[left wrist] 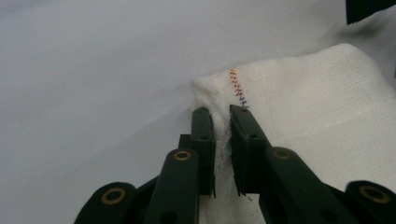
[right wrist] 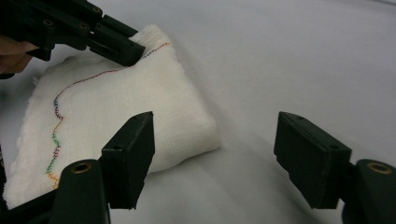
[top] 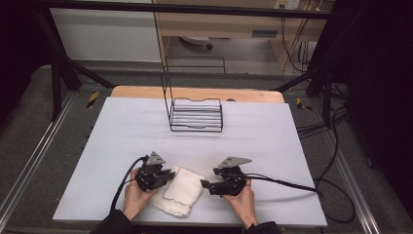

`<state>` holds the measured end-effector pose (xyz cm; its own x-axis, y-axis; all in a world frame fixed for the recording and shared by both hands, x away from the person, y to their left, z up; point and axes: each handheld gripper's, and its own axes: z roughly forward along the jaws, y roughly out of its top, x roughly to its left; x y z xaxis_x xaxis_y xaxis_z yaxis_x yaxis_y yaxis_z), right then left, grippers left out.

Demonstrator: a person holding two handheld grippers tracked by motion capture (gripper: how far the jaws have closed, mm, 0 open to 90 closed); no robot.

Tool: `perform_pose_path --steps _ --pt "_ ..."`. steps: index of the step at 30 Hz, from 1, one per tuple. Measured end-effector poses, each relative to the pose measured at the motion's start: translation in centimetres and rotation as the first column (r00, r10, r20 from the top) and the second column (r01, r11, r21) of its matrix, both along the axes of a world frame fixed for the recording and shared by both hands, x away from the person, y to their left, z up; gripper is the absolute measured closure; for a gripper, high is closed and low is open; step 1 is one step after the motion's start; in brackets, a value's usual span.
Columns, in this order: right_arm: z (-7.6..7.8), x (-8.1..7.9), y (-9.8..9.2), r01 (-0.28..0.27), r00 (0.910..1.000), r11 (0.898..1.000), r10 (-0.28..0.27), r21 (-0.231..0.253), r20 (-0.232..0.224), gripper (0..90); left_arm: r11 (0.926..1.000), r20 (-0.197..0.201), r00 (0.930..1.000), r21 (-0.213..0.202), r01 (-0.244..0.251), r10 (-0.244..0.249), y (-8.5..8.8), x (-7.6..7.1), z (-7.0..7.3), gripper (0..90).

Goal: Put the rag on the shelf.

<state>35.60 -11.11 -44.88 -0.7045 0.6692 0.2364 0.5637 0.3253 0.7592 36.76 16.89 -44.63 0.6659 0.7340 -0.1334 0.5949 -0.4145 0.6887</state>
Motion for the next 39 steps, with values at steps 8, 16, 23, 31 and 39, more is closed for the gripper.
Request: perform_pose_path --steps 8,16,23,31,39 --pt "-0.7 0.1 1.6 0.011 0.9973 1.000 -0.010 0.016 -0.073 57.0 0.9999 -0.003 0.9999 -0.007 -0.010 0.010 0.0 0.0 0.1 81.2" --pt "-0.2 0.7 1.5 0.016 0.9941 0.998 -0.010 0.056 -0.108 78.4 0.9992 0.019 0.9992 -0.020 -0.035 0.035 0.7 -0.4 0.9 81.7" --pt "0.0 2.1 2.9 -0.007 0.9986 1.000 0.007 -0.003 -0.052 78.5 0.9966 0.021 0.9966 -0.022 -0.080 0.080 1.6 -0.9 1.0 77.3" --pt "0.5 1.9 2.5 0.013 0.9999 1.000 -0.013 -0.016 -0.006 56.3 0.9922 -0.002 0.9922 -0.008 -0.124 0.124 2.1 1.3 0.4 55.7" --pt "0.3 1.4 1.8 0.028 0.9996 0.999 -0.029 -0.024 -0.001 38.3 0.9908 -0.027 0.9909 -0.029 -0.132 0.132 1.6 1.5 0.0 66.2"
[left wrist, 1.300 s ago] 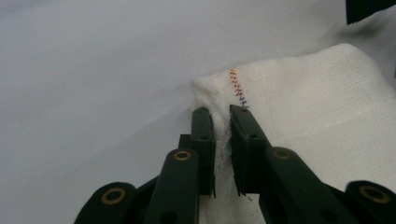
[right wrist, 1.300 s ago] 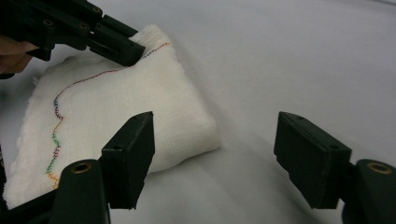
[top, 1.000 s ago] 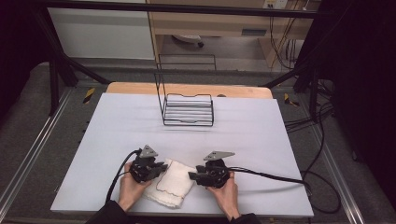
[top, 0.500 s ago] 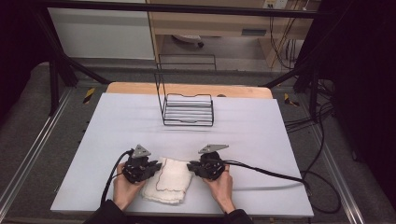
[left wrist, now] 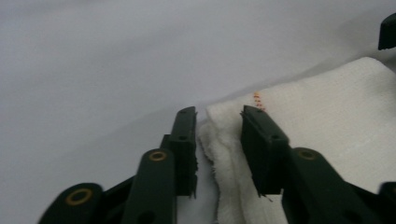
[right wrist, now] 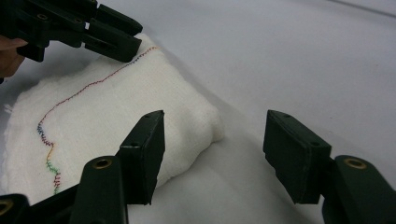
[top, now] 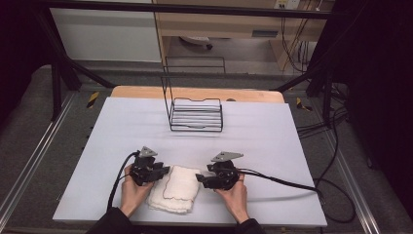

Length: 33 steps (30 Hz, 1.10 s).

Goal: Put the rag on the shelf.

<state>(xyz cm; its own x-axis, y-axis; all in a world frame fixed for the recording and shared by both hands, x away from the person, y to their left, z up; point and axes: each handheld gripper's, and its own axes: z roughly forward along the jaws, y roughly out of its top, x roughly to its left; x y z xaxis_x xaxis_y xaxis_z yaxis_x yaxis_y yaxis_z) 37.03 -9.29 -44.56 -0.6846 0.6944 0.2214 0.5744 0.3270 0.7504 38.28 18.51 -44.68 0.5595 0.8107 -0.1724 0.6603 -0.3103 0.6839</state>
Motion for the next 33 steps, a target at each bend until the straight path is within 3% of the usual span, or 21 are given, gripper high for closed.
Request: perform_pose_path --steps 5,9,13,18,24,33 --pt "0.4 -0.1 -0.1 0.007 1.0000 1.000 -0.007 0.027 -0.002 33.0 0.9995 -0.008 0.9999 0.032 -0.006 0.007 -0.6 -0.2 0.2 73.5" --pt "0.5 0.0 -0.1 0.023 0.9997 0.999 -0.023 0.040 -0.001 29.0 0.9981 0.009 0.9999 0.060 0.013 -0.013 -1.0 -0.3 0.2 77.2" --pt "0.0 0.3 0.2 0.028 0.9992 0.999 -0.027 0.035 -0.029 27.6 0.9977 0.013 0.9995 0.061 0.028 -0.028 -1.0 -0.3 0.2 79.1" --pt "-0.5 0.5 0.6 0.030 0.9979 0.999 -0.027 0.046 -0.059 36.7 0.9971 0.017 0.9986 0.059 0.049 -0.050 -0.8 -0.2 0.2 79.3" --pt "-1.1 0.5 0.9 0.028 0.9975 0.999 -0.026 0.025 -0.066 47.3 0.9972 0.021 0.9980 0.045 0.060 -0.060 -0.6 -0.1 0.0 79.6" --pt "-1.2 0.6 1.2 0.030 0.9907 0.997 -0.020 0.077 -0.134 73.1 0.9981 0.022 0.9983 0.029 0.054 -0.055 -0.5 -0.2 0.0 81.6"
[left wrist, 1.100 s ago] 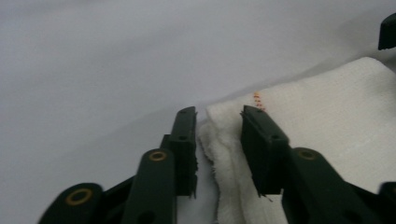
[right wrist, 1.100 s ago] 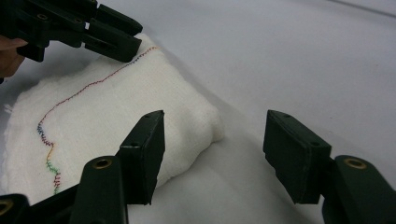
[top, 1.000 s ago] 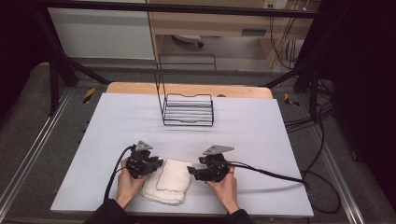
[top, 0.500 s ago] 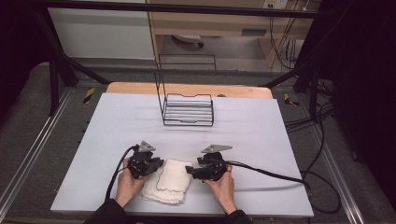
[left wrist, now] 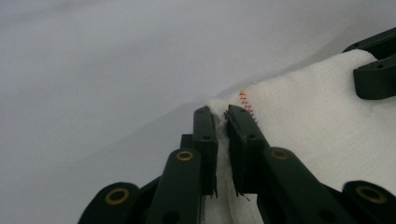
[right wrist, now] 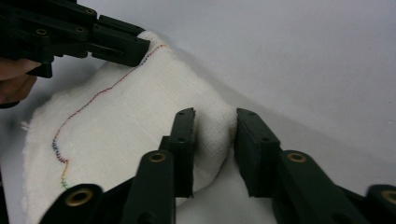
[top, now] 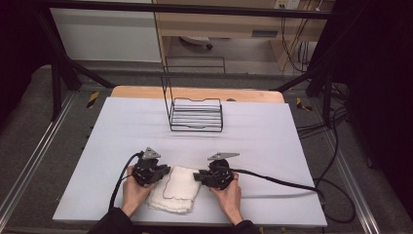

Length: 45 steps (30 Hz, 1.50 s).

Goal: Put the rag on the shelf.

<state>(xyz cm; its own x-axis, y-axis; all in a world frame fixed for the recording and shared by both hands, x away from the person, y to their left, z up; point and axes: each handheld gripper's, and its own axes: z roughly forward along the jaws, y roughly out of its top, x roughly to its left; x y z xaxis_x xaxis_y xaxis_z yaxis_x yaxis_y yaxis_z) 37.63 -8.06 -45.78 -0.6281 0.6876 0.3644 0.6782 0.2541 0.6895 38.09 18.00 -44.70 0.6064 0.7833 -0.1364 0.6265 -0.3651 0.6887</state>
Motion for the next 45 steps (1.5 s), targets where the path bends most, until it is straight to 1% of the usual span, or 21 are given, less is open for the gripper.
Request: perform_pose_path --steps 4,5,7,12,14,15,16,17,21,23,25,26,30,35,36,37,39,40,42,44,45 --pt "0.2 -0.1 0.0 -0.002 1.0000 1.000 0.002 0.007 -0.004 77.3 0.9994 -0.006 1.0000 -0.036 -0.005 0.005 0.4 0.0 -0.1 82.9" --pt "0.1 -0.1 0.0 -0.003 1.0000 1.000 0.003 0.005 0.004 77.8 0.9990 -0.009 0.9999 -0.044 -0.009 0.009 0.4 0.0 -0.2 83.2" --pt "0.2 -0.2 -0.1 -0.008 0.9998 1.000 0.008 0.007 0.016 78.4 0.9990 -0.002 1.0000 -0.044 -0.010 0.010 0.4 0.0 -0.1 83.6" --pt "0.6 -0.4 -0.2 -0.013 0.9991 1.000 0.013 0.018 0.040 79.0 0.9995 0.036 0.9993 -0.031 -0.011 0.012 0.3 -0.5 0.3 84.0" --pt "0.8 -0.5 -0.2 -0.019 0.9984 1.000 0.018 0.023 0.053 79.1 0.9990 0.053 0.9985 -0.042 -0.012 0.014 0.4 -0.7 0.6 84.0" --pt "1.0 -0.5 -0.3 -0.021 0.9978 0.999 0.019 0.029 0.063 79.1 0.9986 0.072 0.9973 -0.051 -0.013 0.017 0.6 -0.9 1.0 84.1" --pt "1.1 -0.6 -0.3 -0.023 0.9974 0.999 0.021 0.033 0.069 79.2 0.9986 0.072 0.9973 -0.051 -0.013 0.017 0.6 -0.9 1.0 84.1" --pt "1.2 -0.6 -0.4 -0.023 0.9971 0.999 0.020 0.037 0.074 79.2 0.9981 0.090 0.9958 -0.060 -0.012 0.018 0.8 -1.2 1.4 84.1" --pt "1.8 -0.7 -0.5 -0.029 0.9953 0.998 0.024 0.051 0.094 79.6 0.9968 0.112 0.9935 -0.079 -0.012 0.020 1.0 -1.5 1.9 84.1" --pt "1.9 -0.8 -0.5 -0.032 0.9945 0.999 0.027 0.044 0.101 79.6 0.9962 0.126 0.9917 -0.087 -0.011 0.022 1.1 -1.7 2.2 84.1" --pt "2.3 -1.0 -0.2 -0.044 0.9900 0.999 0.041 0.020 0.135 79.7 0.9964 0.144 0.9893 -0.084 -0.015 0.027 1.2 -1.9 2.5 84.2" --pt "2.8 -1.2 0.0 -0.050 0.9860 0.999 0.047 0.019 0.160 79.8 0.9962 0.152 0.9879 -0.086 -0.017 0.030 1.3 -2.0 2.6 84.2" --pt "3.3 -1.3 -0.1 -0.050 0.9843 0.998 0.041 0.044 0.171 79.9 0.9926 0.172 0.9843 -0.120 -0.017 0.038 1.8 -2.4 3.3 84.2" --pt "3.9 -1.5 -0.4 -0.052 0.9787 0.997 0.038 0.063 0.202 80.1 0.9927 0.219 0.9751 -0.120 -0.011 0.037 1.7 -3.0 4.1 84.2" --pt "3.9 -1.5 -0.4 -0.052 0.9787 0.997 0.038 0.063 0.202 80.1 0.9927 0.219 0.9751 -0.120 -0.011 0.037 1.7 -3.0 4.1 84.2" --pt "4.2 -1.6 -0.5 -0.056 0.9748 0.997 0.042 0.061 0.219 80.2 0.9920 0.225 0.9736 -0.126 -0.011 0.039 1.7 -3.2 4.3 84.2" --pt "4.3 -1.6 -0.4 -0.058 0.9730 0.997 0.043 0.060 0.227 80.2 0.9918 0.228 0.9727 -0.127 -0.013 0.042 1.7 -3.2 4.4 84.2" --pt "4.6 -1.7 -0.4 -0.066 0.9680 0.996 0.050 0.058 0.246 80.3 0.9914 0.235 0.9709 -0.130 -0.015 0.046 1.7 -3.3 4.5 84.2" --pt "4.7 -1.8 -0.4 -0.066 0.9675 0.996 0.049 0.060 0.248 80.3 0.9908 0.244 0.9686 -0.134 -0.017 0.049 1.8 -3.4 4.7 84.2" --pt "5.1 -1.9 -0.5 -0.067 0.9619 0.996 0.048 0.065 0.269 80.3 0.9892 0.252 0.9663 -0.145 -0.016 0.053 1.8 -3.6 5.0 84.2" --pt "5.1 -1.9 -0.5 -0.067 0.9619 0.996 0.048 0.065 0.269 80.3 0.9886 0.257 0.9648 -0.150 -0.015 0.054 1.8 -3.7 5.1 84.2"
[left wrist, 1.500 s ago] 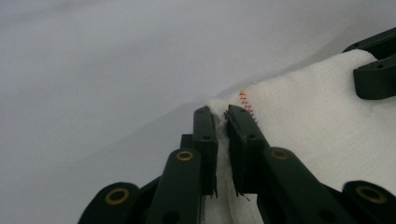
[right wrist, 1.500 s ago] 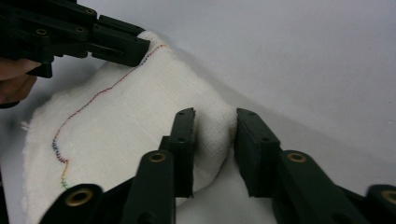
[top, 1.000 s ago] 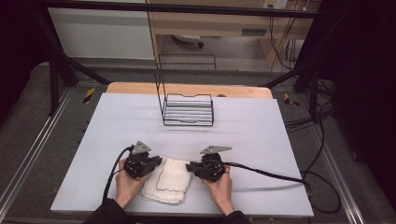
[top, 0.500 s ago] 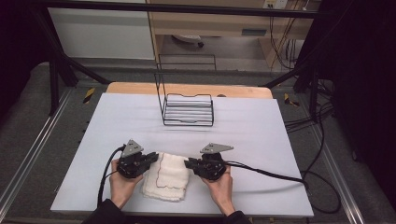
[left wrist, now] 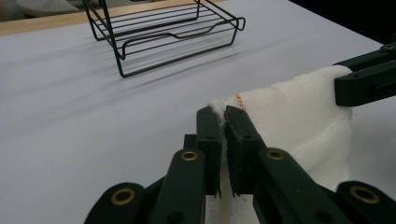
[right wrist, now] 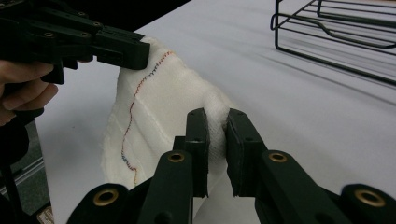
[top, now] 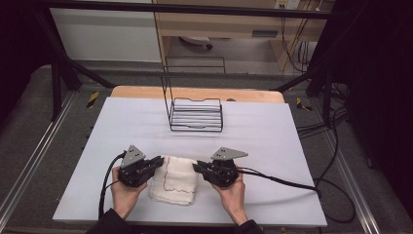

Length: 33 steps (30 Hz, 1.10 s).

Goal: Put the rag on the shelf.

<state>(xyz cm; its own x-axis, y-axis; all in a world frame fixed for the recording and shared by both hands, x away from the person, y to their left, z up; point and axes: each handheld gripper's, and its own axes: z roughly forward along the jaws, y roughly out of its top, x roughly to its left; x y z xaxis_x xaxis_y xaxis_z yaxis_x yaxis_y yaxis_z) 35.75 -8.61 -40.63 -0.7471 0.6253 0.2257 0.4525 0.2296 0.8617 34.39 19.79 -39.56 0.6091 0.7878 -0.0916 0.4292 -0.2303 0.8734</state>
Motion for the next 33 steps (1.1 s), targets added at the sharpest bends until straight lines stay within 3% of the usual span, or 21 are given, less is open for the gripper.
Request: perform_pose_path --steps 10,11,17,21,33 --pt "1.6 -0.4 -0.1 -0.005 0.9979 1.000 0.004 0.016 0.065 80.5 0.9996 0.061 0.9980 -0.026 -0.013 0.015 0.1 -0.7 1.4 84.2" --pt "2.0 -0.5 -0.2 -0.004 0.9958 1.000 0.003 0.013 0.091 80.5 0.9995 0.068 0.9976 -0.028 -0.011 0.013 0.1 -0.8 1.6 84.2" --pt "3.1 -1.0 -0.5 0.000 0.9887 0.999 -0.005 0.037 0.150 80.6 0.9986 0.119 0.9927 -0.051 -0.012 0.018 0.0 -1.3 2.8 84.2" --pt "3.6 -1.1 -0.7 0.006 0.9845 0.998 -0.015 0.055 0.175 80.6 0.9980 0.152 0.9880 -0.060 -0.018 0.027 -0.2 -1.4 3.2 84.2" --pt "5.0 -1.1 -1.2 0.017 0.9733 0.996 -0.037 0.090 0.227 80.7 0.9928 0.193 0.9804 -0.119 -0.015 0.038 -0.5 -1.3 4.5 84.2"
